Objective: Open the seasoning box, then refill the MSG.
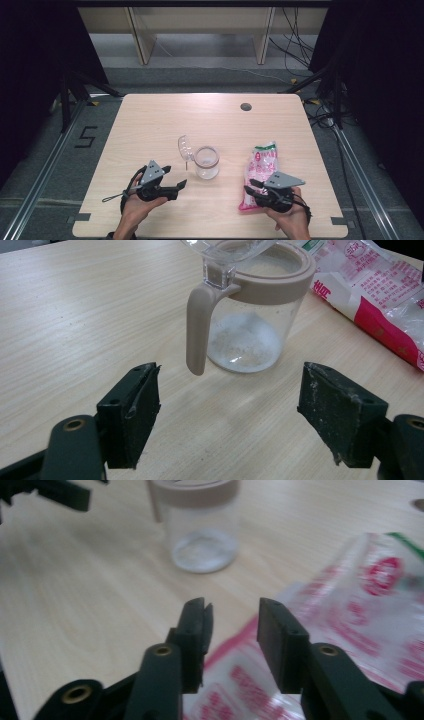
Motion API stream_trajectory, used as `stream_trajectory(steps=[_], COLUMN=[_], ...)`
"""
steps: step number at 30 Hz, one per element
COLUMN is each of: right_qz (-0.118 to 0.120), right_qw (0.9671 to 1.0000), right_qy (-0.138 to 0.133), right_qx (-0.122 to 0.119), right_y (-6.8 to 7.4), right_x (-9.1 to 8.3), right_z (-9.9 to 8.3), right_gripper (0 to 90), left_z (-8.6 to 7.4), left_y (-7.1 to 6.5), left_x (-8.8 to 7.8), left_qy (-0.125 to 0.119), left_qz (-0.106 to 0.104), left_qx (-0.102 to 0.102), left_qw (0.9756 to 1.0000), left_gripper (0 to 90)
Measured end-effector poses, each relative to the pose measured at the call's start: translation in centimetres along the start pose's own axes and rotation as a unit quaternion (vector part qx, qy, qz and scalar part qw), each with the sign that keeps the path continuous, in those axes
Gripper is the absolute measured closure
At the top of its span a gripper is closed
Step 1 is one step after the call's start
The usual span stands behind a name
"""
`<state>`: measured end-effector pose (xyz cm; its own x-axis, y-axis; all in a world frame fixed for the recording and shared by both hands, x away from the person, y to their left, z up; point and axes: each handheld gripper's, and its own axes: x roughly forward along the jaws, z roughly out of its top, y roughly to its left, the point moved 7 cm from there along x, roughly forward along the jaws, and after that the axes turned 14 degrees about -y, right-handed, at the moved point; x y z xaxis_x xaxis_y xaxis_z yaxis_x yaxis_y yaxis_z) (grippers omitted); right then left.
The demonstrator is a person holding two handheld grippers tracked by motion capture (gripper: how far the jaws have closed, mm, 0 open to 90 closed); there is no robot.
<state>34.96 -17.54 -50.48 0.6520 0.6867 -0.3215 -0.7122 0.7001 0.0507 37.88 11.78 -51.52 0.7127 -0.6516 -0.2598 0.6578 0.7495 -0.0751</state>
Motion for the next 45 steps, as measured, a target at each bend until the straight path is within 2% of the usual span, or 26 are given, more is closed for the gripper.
stream_trajectory(steps=[1,2,5,6,8,12,15,16,17,18,19,20,22,27,28,29,31,34,36,38,39,40,41,42,43,45], right_qz=[-0.006,-0.019,-0.041,-0.051,-0.065,-0.084,-0.081,-0.084,-0.08,-0.077,-0.078,-0.084,-0.077,-0.07,-0.06,-0.058,-0.056,-0.06,-0.053,-0.06,-0.054,-0.058,-0.053,-0.056,-0.054,-0.05], right_qw=[0.9999,0.9991,0.9986,0.9976,0.997,0.9938,0.9944,0.9922,0.9925,0.9939,0.9935,0.991,0.9933,0.9912,0.993,0.9918,0.9928,0.9913,0.9932,0.9904,0.9922,0.9896,0.9923,0.9901,0.9929,0.9919], right_qy=[-0.002,0.003,-0.012,-0.014,-0.015,-0.017,-0.015,-0.012,-0.011,-0.013,-0.013,-0.007,-0.011,0.003,-0.003,0.001,0.002,0.005,0.008,0.017,0.022,0.028,0.025,0.031,0.028,0.038], right_qx=[0.008,0.038,0.029,0.045,0.04,0.071,0.066,0.091,0.091,0.078,0.082,0.104,0.086,0.112,0.102,0.114,0.106,0.117,0.103,0.123,0.111,0.128,0.109,0.125,0.102,0.11], right_y=[-0.6,-0.9,-3.1,-3.6,-4.8,-6.1,-7.1,-6.9,-7.2,-7.6,-7.8,-7.7,-8.4,-8.7,-9.0,-8.9,-9.4,-9.6,-10.0,-9.8,-10.1,-9.9,-10.3,-9.9,-10.3,-10.1], right_x=[-0.4,-1.0,-1.7,-1.9,-2.2,-2.7,-2.9,-2.9,-2.8,-2.7,-2.7,-2.7,-2.4,-1.7,-1.4,-1.2,-0.8,-0.4,0.0,0.2,0.3,0.4,0.6,0.7,1.0,1.2], right_z=[0.1,0.0,0.0,-0.1,-0.3,-0.7,-0.8,-0.9,-1.0,-1.0,-1.0,-1.1,-1.2,-1.5,-1.5,-1.5,-1.5,-1.6,-1.7,-1.8,-1.8,-1.9,-1.9,-2.0,-2.1,-2.1], right_gripper=[60.4,58.1,51.8,49.4,45.8,41.2,39.0,38.7,38.0,37.5,36.7,35.8,35.1,32.0,31.1,31.0,31.0,31.0,31.0,31.3,31.2,30.6,30.2,30.0,30.0,29.9], left_z=[0.0,-0.1,-0.1,-0.1,-0.1,-0.1,-0.2,-0.2,-0.1,-0.2,-0.2,-0.1,-0.2,-0.3,-0.3,-0.3,-0.3,-0.3,-0.3,-0.4,-0.4,-0.4,-0.4,-0.4,-0.4,-0.4], left_y=[0.0,0.1,0.1,0.1,0.1,0.1,0.0,0.0,0.1,0.0,0.1,0.1,0.1,0.0,-0.1,-0.1,0.0,0.0,-0.1,-0.1,-0.1,-0.1,-0.1,-0.1,-0.1,-0.1], left_x=[0.1,0.0,0.1,0.2,0.2,0.1,0.0,0.0,0.0,0.1,0.0,0.1,0.1,0.2,0.2,0.2,0.2,0.2,0.2,0.2,0.2,0.2,0.2,0.2,0.2,0.2], left_qy=[-0.001,0.002,-0.003,-0.004,-0.005,-0.002,0.0,0.001,0.001,0.001,0.001,-0.003,0.001,0.002,0.002,0.003,0.003,0.004,0.005,0.006,0.006,0.006,0.006,0.006,0.006,0.006], left_qz=[-0.001,0.003,0.002,0.002,0.002,0.002,0.002,0.001,-0.004,0.002,0.001,0.002,0.002,-0.001,-0.001,-0.001,0.0,0.0,0.0,-0.001,-0.001,0.002,0.001,0.001,0.001,0.002], left_qx=[-0.002,-0.001,-0.007,-0.009,-0.01,-0.006,-0.005,0.001,0.01,-0.004,-0.002,-0.006,-0.002,-0.001,-0.001,-0.001,-0.001,0.0,0.001,0.0,0.004,0.0,0.0,0.0,0.0,0.0], left_qw=[1.0,1.0,1.0,1.0,0.9999,1.0,1.0,1.0,0.9999,1.0,1.0,1.0,1.0,1.0,1.0,1.0,1.0,1.0,1.0,1.0,1.0,1.0,1.0,1.0,1.0,1.0], left_gripper=[23.9,23.9,23.9,23.9,23.9,23.9,23.9,23.9,23.9,23.9,23.9,23.8,23.8,23.8,23.8,23.8,23.8,23.8,23.8,23.8,23.8,23.8,23.8,23.8,23.8,23.8])
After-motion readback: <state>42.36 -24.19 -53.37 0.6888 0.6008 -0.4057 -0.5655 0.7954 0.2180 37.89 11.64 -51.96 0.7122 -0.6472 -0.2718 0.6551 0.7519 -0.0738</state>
